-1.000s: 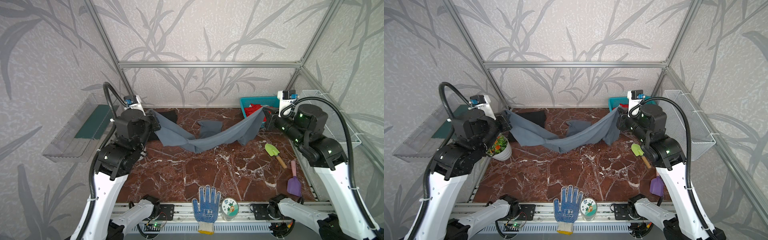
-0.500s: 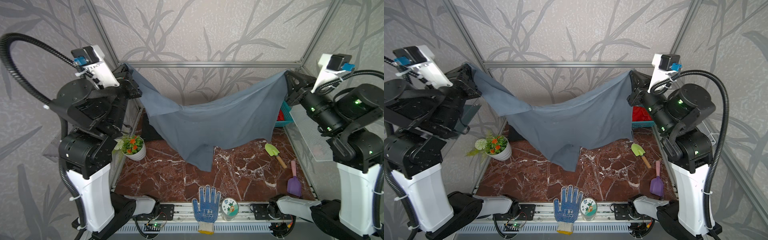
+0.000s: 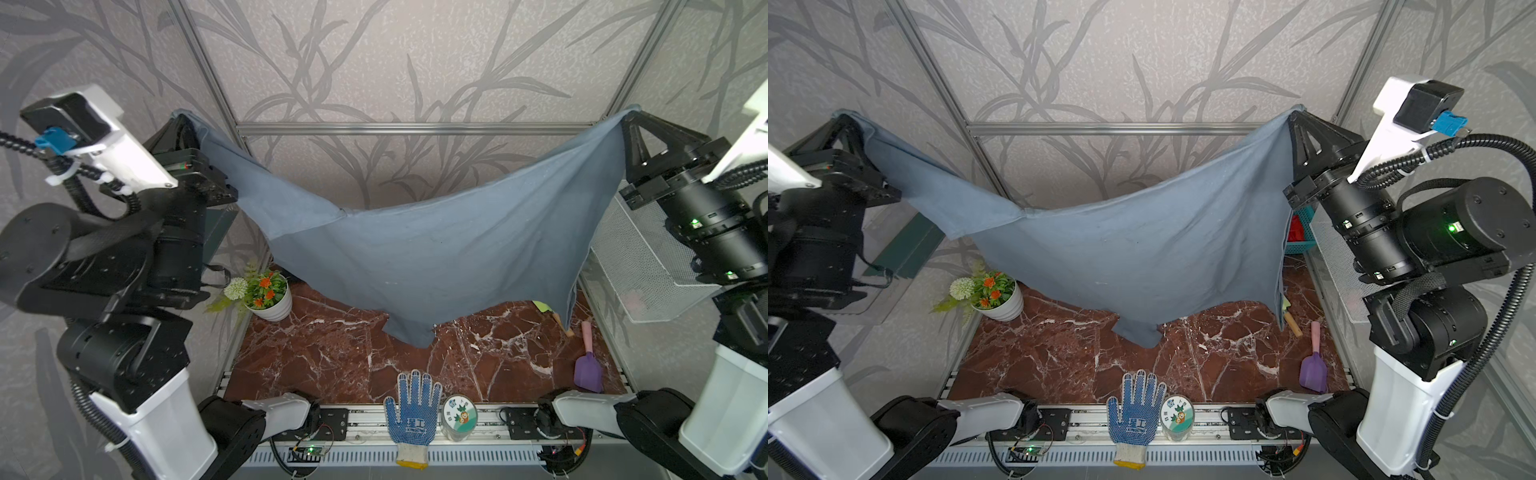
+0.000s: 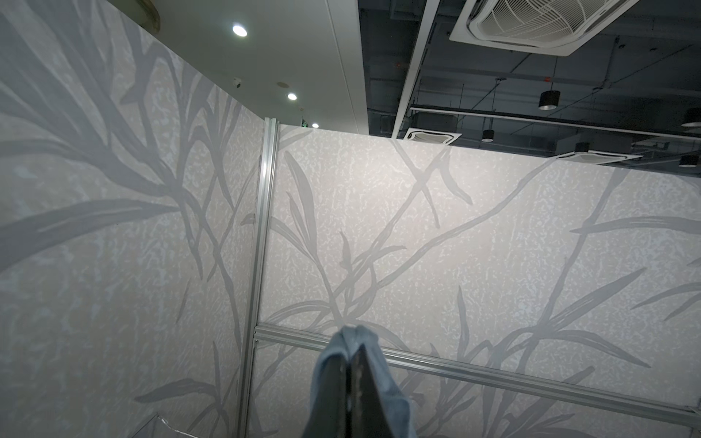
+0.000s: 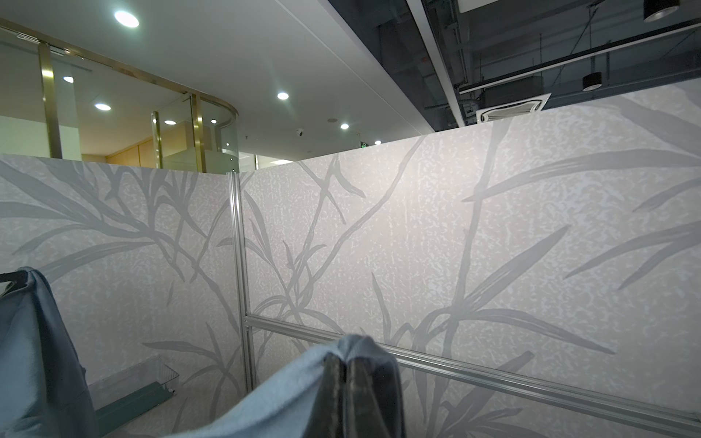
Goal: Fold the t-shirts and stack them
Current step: 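Raise the grey t-shirt high with both grippers, stretching it wide, then swing the held t-shirt down and lay it flat on the table with both grippers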
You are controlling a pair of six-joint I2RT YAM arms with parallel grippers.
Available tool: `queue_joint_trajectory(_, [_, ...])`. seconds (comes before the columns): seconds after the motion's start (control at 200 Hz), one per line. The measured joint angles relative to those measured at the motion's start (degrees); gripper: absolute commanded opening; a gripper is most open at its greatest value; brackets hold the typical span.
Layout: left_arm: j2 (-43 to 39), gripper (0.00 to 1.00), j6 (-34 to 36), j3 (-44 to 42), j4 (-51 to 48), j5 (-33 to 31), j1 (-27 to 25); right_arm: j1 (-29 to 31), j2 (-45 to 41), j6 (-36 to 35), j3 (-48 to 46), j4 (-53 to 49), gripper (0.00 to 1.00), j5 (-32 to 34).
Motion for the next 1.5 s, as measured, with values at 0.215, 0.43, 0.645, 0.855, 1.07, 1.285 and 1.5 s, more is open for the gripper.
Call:
queue_joint_trajectory(0.215, [-6.73, 0.00, 4.39, -0.72, 3.43, -0.68, -4.50, 0.00, 0.15, 2.05, 2.03, -0.55, 0.00, -2.23])
queue_joint_trajectory(0.43, [-8.33, 0.00, 11.28, -0.04, 8.74, -4.26, -11.93, 0.00, -0.33, 2.12, 2.73, -0.52, 0.00, -1.14])
queue_joint_trajectory(0.645, [-4.85, 0.00, 19.37, -5.53, 14.49, -10.71, -16.39, 0.00, -7.96, 0.81, -17.33, 3.52, 0.00, 3.30])
queue_joint_trajectory(0.855, [-1.77, 0.00, 20.09, -20.55, 17.64, -15.61, -14.93, 0.00, -16.24, 0.70, -47.39, 9.29, 0.00, 5.99])
queue_joint_trajectory(1.07, [-7.61, 0.00, 7.96, -47.28, 16.63, -15.65, -4.68, 0.00, -21.81, 2.71, -68.00, 14.38, 0.00, 6.93])
queue_joint_trajectory(1.285, [-20.94, 0.00, -4.87, -70.53, 16.06, -16.63, -0.37, 0.00, -27.56, 4.44, -81.05, 18.53, 0.00, 6.49])
queue_joint_trajectory(1.5, [-30.27, 0.00, -11.08, -79.03, 13.90, -17.70, -0.20, 0.00, -36.22, 4.59, -83.12, 17.64, 0.00, 3.23])
